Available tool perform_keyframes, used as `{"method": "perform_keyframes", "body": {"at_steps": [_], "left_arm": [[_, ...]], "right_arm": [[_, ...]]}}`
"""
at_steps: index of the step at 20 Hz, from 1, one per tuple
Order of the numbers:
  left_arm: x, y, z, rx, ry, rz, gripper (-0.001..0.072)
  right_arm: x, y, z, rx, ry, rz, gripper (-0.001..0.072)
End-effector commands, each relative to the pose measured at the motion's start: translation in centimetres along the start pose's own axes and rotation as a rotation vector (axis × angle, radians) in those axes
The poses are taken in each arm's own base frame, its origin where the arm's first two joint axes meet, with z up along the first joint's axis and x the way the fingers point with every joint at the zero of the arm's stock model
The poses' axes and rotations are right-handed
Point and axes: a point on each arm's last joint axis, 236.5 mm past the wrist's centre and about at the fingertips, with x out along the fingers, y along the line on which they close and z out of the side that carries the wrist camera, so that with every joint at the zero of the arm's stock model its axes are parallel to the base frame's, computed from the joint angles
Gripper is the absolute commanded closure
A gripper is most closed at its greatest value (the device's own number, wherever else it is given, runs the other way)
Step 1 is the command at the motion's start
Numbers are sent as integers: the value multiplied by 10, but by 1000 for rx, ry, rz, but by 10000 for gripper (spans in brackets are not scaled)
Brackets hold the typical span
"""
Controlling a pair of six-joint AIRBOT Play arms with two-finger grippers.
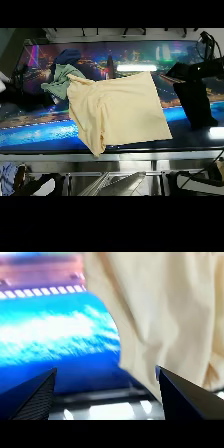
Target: Fold the shirts.
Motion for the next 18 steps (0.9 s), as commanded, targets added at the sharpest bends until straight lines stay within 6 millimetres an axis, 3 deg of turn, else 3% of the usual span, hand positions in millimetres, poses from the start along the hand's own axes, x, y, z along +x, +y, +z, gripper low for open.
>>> {"method": "perform_keyframes", "body": {"at_steps": [1,2,4,7,8,9,11,15,18], "left_arm": [[52,-42,-133,-151,194,-254,4],[64,-43,-160,-174,242,-262,4],[80,-49,-185,-195,266,-282,4],[92,-65,-173,-222,135,-325,5],[94,-69,-167,-243,96,-330,36],[95,-79,-164,-252,80,-357,121],[105,-99,-174,-253,133,-411,116],[137,-112,-201,-190,274,-358,109],[153,-124,-190,-155,271,-332,109]], "right_arm": [[-12,33,-22,32,7,104,3],[-13,38,-25,41,8,127,3],[-14,43,-29,48,12,145,3],[-15,44,-31,47,19,148,3],[-15,44,-32,47,20,148,3],[-15,44,-31,47,20,148,3],[-15,44,-31,47,20,148,3],[-15,44,-31,42,20,148,3],[-14,44,-32,40,20,147,3]]}}
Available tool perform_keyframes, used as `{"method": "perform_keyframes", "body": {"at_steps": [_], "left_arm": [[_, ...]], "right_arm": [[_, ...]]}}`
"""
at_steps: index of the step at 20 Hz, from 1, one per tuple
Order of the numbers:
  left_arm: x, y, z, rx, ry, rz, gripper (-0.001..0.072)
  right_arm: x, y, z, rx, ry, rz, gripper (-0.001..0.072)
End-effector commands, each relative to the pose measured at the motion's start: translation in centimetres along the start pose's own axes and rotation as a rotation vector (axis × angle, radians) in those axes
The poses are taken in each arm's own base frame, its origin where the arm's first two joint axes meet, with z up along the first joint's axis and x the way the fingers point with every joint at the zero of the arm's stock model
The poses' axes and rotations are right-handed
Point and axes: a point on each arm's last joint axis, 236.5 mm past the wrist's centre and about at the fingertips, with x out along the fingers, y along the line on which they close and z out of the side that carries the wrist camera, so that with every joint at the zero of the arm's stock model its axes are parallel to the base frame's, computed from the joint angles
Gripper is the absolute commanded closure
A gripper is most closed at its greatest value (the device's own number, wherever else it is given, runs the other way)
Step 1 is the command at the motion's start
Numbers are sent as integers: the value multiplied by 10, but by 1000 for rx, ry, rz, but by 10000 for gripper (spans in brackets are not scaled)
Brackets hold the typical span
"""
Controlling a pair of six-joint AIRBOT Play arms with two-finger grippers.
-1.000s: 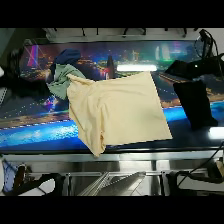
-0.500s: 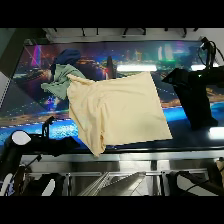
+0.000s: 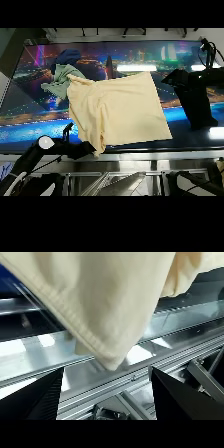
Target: Fold the shirts.
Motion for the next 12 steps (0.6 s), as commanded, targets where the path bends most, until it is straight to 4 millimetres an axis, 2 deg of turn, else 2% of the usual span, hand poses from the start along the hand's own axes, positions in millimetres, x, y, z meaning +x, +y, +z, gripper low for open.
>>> {"method": "perform_keyframes", "body": {"at_steps": [1,4,6,7,8,9,12], "left_arm": [[23,-12,15,32,-2,29,110],[38,-25,23,88,43,52,110],[47,-28,19,126,106,71,110],[49,-29,14,148,140,76,141],[49,-29,9,183,171,75,450],[45,-30,5,216,186,74,651],[19,-21,8,289,136,141,690]], "right_arm": [[0,0,0,-4,1,0,3],[0,0,0,-4,1,0,3],[0,-1,0,-3,0,-1,3],[0,-1,0,-3,0,-2,3],[-1,-2,0,-3,1,-5,3],[-1,-3,-1,-5,2,-11,3],[0,-7,-2,-8,6,-27,3]]}}
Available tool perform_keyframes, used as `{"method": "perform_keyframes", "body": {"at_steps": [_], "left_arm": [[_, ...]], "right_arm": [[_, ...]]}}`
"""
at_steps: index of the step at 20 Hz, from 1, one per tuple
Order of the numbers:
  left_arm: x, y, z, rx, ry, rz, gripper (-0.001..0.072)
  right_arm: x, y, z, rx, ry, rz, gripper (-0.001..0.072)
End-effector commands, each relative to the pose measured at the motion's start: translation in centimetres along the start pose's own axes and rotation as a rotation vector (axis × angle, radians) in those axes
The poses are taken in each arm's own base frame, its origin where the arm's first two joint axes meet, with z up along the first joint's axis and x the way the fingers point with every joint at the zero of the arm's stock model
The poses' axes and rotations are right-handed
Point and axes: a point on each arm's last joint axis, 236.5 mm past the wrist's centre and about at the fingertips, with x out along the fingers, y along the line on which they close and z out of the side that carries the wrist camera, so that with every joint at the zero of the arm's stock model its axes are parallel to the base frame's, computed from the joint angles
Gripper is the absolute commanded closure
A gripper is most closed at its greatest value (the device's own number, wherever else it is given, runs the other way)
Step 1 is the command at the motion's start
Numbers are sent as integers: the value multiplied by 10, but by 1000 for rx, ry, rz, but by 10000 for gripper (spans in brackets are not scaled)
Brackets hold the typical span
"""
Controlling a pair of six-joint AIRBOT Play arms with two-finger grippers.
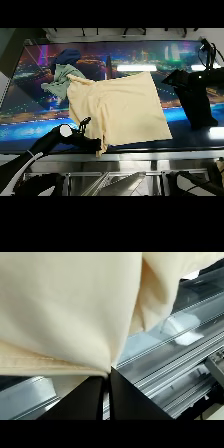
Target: Fold the shirts.
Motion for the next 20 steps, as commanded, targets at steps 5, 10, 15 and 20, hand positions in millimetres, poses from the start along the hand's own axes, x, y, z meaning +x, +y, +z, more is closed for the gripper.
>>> {"method": "perform_keyframes", "body": {"at_steps": [5,10,15,20], "left_arm": [[-81,29,0,75,-156,127,690],[-145,83,-9,-91,-294,220,690],[-191,125,3,-246,-485,241,690],[-182,136,15,-309,-446,155,690]], "right_arm": [[2,-3,-11,3,51,-2,3],[24,-48,-61,108,213,-7,3],[40,-110,-129,332,307,-13,7],[30,-162,-167,470,332,-99,8]]}}
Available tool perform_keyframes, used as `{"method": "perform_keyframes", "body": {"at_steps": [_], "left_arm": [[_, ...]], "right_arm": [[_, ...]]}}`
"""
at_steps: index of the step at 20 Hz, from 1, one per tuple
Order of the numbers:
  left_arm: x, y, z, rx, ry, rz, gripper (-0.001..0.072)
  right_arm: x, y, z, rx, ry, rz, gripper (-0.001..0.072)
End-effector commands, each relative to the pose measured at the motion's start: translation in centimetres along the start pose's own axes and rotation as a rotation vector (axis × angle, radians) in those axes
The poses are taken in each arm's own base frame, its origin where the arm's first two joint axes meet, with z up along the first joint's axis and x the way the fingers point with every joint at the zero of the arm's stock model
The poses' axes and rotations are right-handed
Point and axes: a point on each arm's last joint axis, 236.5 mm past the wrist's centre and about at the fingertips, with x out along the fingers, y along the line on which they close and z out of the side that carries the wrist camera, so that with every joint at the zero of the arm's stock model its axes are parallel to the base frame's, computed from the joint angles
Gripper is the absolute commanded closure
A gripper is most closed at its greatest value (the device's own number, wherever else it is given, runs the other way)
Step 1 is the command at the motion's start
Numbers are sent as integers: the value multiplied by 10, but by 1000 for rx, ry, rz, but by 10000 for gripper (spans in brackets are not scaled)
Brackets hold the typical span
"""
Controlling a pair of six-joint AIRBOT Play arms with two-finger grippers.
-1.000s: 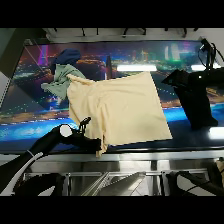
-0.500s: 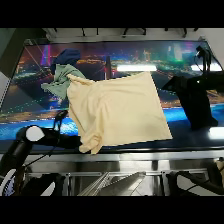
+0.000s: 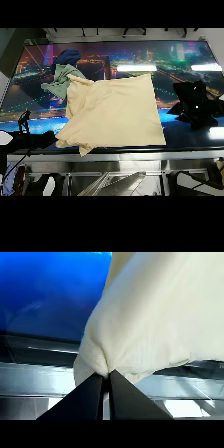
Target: Fold the shirts.
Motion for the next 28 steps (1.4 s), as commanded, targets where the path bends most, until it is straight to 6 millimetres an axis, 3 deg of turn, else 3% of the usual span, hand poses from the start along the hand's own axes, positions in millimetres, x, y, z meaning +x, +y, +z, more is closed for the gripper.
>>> {"method": "perform_keyframes", "body": {"at_steps": [1,7,12,15,19,20,21,22,24,28], "left_arm": [[11,-3,8,-24,31,-57,690],[28,-19,15,63,150,-69,690],[21,-39,39,159,132,-55,690],[19,-49,47,190,126,-59,690],[17,-51,54,194,123,-62,690],[15,-52,54,197,116,-61,690],[14,-53,54,200,113,-62,690],[11,-53,54,204,107,-61,690],[2,-54,55,207,77,-63,690],[-48,-49,53,192,-48,-59,690]], "right_arm": [[11,-36,-23,106,44,-11,8],[52,-47,-85,147,177,25,9],[69,-55,-89,163,144,21,8],[75,-49,-90,156,145,51,9],[93,-38,-107,137,205,91,9],[95,-36,-108,115,211,90,181],[93,-34,-108,82,210,95,637],[90,-33,-105,64,199,93,692],[78,-24,-99,47,163,89,693],[27,14,-85,-29,-17,52,693]]}}
